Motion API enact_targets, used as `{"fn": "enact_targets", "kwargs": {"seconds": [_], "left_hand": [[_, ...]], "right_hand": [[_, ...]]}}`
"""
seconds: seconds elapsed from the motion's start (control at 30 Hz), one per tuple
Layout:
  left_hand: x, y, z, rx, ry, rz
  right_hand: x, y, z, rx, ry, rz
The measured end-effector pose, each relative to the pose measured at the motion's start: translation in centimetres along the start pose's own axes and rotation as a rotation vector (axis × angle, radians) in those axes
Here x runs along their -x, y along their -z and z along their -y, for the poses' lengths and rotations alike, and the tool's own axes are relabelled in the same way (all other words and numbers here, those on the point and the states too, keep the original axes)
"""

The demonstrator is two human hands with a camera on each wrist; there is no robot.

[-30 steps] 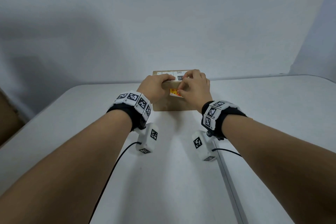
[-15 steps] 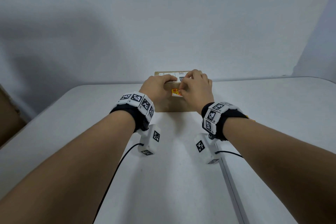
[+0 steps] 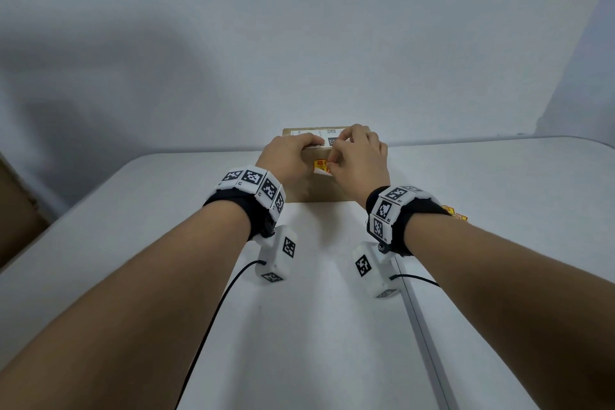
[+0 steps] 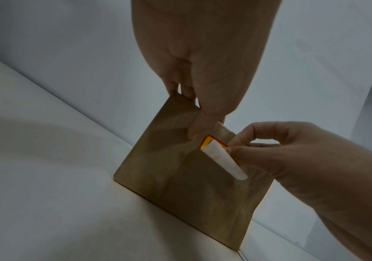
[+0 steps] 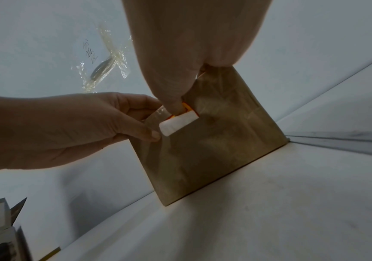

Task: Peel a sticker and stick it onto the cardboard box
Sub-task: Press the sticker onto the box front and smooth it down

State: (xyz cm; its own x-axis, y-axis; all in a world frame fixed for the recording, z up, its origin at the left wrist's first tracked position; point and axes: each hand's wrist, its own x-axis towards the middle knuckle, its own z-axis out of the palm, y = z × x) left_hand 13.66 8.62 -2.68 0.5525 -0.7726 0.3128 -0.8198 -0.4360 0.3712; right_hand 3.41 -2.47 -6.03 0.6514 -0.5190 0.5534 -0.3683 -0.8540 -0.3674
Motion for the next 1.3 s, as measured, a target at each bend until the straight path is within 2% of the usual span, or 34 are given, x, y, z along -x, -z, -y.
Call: {"fn": "enact_targets", "kwargs": {"seconds": [0.5, 0.87, 0.97, 1.17, 1.3], "left_hand": [[-0.4, -1.3, 0.1, 0.028, 0.065, -0.092], [-0.4, -1.3, 0.3, 0.042, 0.078, -0.082], [-0.4, -1.1, 0.1, 0.039, 0.08, -0.067], [-0.3, -1.1, -0.2, 0.053, 0.114, -0.058], [-0.4, -1.0, -0.4, 0.022, 0.098, -0.049]], "right_hand": [[-0.1, 0.3, -0.1, 0.001, 0.01, 0.012], [-0.4, 1.8, -1.5, -0.126, 0.001, 0.083], [-0.3, 2.0, -1.5, -0.1, 0.036, 0.113], [-1.0, 1.8, -0.6, 0.04, -0.005, 0.121], [-1.3, 1.8, -0.6, 0.026, -0.004, 0.106]]}}
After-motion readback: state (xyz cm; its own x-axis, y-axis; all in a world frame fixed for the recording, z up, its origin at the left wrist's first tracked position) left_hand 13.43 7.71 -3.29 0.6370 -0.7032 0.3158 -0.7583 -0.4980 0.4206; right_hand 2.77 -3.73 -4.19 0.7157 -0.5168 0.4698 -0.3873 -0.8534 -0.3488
